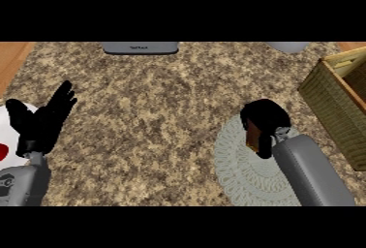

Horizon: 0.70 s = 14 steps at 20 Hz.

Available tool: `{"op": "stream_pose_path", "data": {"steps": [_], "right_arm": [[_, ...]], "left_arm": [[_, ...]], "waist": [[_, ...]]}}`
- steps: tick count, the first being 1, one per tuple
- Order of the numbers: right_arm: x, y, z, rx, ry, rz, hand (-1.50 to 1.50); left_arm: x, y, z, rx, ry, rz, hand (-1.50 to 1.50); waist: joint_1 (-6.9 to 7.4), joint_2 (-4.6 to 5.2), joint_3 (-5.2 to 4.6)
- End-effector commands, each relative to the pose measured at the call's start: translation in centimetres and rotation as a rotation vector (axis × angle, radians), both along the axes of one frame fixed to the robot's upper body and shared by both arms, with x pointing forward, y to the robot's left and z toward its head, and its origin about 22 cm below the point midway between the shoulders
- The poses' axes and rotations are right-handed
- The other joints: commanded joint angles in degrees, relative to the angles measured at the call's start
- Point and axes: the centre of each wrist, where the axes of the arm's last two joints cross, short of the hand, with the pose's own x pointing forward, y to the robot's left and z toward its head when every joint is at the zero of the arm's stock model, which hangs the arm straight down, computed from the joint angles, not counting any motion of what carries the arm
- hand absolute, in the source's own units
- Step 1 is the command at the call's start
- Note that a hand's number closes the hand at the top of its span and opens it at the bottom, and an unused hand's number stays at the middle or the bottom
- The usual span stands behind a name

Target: Pick the sweet potato from the placemat and place it in the basket

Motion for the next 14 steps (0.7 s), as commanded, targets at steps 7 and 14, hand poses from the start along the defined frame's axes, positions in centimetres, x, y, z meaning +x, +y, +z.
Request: {"op": "stream_pose_path", "data": {"steps": [7,14], "right_arm": [[3.8,1.0,5.4,0.405,-0.26,-0.931,1.5],[5.7,6.5,15.0,0.798,-0.709,-1.069,1.5]], "left_arm": [[0.3,-0.2,0.2,-0.003,-0.015,-0.034,0.0],[1.6,-2.8,0.6,-0.005,-0.016,-0.111,0.0]], "waist": [[2.74,1.02,0.27],[6.67,1.32,0.14]]}}
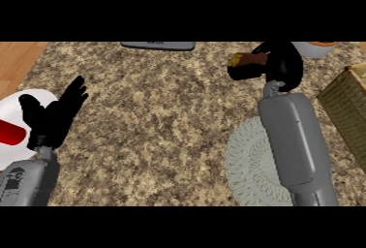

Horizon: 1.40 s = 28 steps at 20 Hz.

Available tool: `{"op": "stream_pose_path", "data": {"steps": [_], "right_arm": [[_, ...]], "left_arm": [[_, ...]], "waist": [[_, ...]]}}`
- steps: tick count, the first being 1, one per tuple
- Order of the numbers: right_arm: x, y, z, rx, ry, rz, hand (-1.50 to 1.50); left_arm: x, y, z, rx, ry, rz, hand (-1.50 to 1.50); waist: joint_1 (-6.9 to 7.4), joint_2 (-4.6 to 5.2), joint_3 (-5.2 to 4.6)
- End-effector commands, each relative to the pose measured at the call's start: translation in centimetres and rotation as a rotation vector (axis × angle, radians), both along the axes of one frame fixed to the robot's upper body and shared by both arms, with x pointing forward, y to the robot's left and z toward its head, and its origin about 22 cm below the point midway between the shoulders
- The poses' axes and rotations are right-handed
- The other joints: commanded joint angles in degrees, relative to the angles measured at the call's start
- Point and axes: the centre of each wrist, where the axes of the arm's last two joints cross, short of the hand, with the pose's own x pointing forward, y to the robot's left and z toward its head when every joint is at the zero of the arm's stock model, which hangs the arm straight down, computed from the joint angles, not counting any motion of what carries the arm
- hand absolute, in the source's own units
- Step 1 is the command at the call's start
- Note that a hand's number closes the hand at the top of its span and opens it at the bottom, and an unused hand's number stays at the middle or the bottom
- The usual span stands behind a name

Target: Pick the sweet potato from the placemat and place it in the basket

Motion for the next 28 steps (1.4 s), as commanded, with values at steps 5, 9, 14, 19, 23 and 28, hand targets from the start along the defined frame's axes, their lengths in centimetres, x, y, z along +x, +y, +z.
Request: {"op": "stream_pose_path", "data": {"steps": [5,9,14,19,23,28], "right_arm": [[1.8,8.1,8.4,-0.008,-0.383,-0.228,1.5],[2.4,10.6,12.2,-0.029,-0.398,-0.332,1.5],[3.3,11.1,15.5,-0.107,-0.374,-0.416,1.5],[4.7,7.9,19.1,-0.147,-0.405,-0.489,1.5],[5.7,4.9,20.1,-0.184,-0.419,-0.559,1.5],[6.7,1.0,20.8,-0.235,-0.422,-0.652,1.5]], "left_arm": [[1.0,0.0,0.5,0.006,-0.003,-0.002,0.0],[0.6,-0.9,-0.2,0.015,0.007,-0.002,0.0],[0.3,0.3,0.0,0.014,-0.004,0.044,0.0],[0.3,0.8,0.8,0.007,0.014,0.041,0.0],[-0.4,0.5,-0.3,0.002,0.0,0.028,0.0],[0.1,0.6,0.7,0.034,-0.011,0.028,0.0]], "waist": [[0.02,0.14,-0.33],[-0.64,-0.22,-0.32],[-2.13,-0.4,-0.28],[-2.15,-0.25,-0.23],[-2.26,-0.23,-0.22],[-1.83,0.22,-0.23]]}}
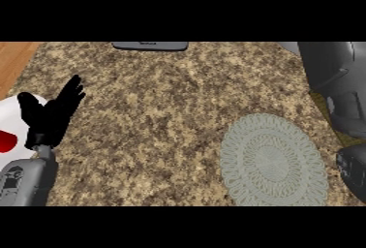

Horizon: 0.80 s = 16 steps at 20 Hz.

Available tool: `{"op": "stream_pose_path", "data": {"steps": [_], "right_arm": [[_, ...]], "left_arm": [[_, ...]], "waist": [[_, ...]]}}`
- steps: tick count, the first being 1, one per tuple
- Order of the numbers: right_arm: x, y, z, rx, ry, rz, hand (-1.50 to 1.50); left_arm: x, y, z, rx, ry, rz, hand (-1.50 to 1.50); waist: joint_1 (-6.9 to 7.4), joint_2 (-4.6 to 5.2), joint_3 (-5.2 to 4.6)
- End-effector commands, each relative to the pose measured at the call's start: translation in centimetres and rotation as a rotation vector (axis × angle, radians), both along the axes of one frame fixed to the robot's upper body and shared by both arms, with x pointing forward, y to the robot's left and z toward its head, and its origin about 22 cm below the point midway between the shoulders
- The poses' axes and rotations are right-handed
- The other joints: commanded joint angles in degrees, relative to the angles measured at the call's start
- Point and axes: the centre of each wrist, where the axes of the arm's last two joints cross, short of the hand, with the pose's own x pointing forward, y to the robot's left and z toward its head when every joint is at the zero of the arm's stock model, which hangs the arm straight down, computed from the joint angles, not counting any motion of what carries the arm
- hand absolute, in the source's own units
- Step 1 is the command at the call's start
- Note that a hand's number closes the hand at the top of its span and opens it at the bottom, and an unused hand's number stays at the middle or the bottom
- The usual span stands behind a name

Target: Pick the sweet potato from the placemat and place it in the basket

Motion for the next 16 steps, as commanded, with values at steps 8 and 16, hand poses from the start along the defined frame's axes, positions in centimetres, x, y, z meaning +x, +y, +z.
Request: {"op": "stream_pose_path", "data": {"steps": [8,16], "right_arm": [[0.7,-8.0,1.2,0.065,0.049,-0.319,1.5],[0.5,-12.0,-1.0,0.056,0.106,-0.327,1.5]], "left_arm": [[-1.3,0.9,-0.1,-0.014,0.0,0.019,0.0],[-0.9,1.2,-0.9,0.0,0.002,0.051,0.0]], "waist": [[-1.13,-0.63,0.08],[-2.67,-0.93,0.09]]}}
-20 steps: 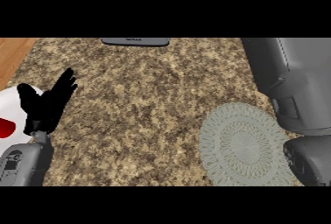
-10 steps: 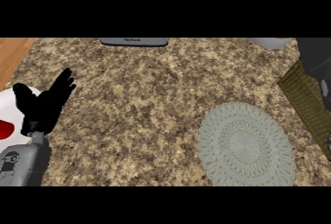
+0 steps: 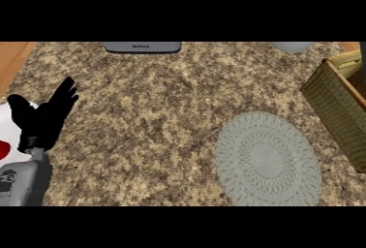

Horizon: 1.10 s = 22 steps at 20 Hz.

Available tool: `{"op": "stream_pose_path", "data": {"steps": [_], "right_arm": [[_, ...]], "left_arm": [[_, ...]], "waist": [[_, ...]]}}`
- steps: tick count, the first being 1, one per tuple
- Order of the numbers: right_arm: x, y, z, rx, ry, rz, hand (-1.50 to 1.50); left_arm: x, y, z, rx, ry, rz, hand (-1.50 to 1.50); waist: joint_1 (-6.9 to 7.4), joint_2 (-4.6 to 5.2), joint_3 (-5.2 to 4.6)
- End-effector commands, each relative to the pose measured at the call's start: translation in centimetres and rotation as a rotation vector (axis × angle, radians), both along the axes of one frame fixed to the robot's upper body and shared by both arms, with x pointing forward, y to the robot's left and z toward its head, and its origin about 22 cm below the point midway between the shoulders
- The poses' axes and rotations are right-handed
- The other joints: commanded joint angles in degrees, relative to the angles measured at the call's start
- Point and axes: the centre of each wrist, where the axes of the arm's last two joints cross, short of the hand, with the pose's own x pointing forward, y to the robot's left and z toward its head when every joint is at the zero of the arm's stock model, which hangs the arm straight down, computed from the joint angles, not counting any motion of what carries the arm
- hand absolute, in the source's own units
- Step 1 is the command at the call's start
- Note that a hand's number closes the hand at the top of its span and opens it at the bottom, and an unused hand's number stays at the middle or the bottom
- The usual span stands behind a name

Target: Pick the sweet potato from the placemat and place it in the basket

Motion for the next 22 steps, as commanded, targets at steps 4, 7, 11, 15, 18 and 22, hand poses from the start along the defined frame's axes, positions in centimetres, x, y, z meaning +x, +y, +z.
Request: {"op": "stream_pose_path", "data": {"steps": [4,7,11,15,18,22], "right_arm": [[-0.8,-4.6,-3.7,0.09,-0.031,-0.063,1.5],[-1.2,-6.1,-4.6,0.096,-0.061,-0.07,1.5],[-1.8,-6.2,-8.5,0.1,-0.04,-0.064,1.5],[-3.2,-10.6,-9.1,0.153,-0.13,-0.221,-1.5],[-4.1,-11.1,-10.0,0.131,-0.111,-0.212,-1.5],[-4.3,-10.8,-10.5,0.114,-0.126,-0.132,-1.5]], "left_arm": [[-0.4,0.0,0.5,0.016,0.007,0.028,0.0],[-1.2,0.4,-0.1,0.02,-0.01,0.016,0.0],[-2.6,0.9,-1.3,0.009,0.007,0.008,0.0],[0.0,-0.1,0.7,0.004,-0.004,0.01,0.0],[-1.4,0.8,-0.4,0.002,0.014,0.003,0.0],[0.2,-0.2,-1.5,0.012,0.005,0.024,0.0]], "waist": [[-0.76,-0.33,0.05],[-0.04,-0.13,0.04],[-0.36,-0.28,0.02],[-0.81,-0.07,0.06],[-0.81,-0.29,0.02],[-0.61,-0.04,0.01]]}}
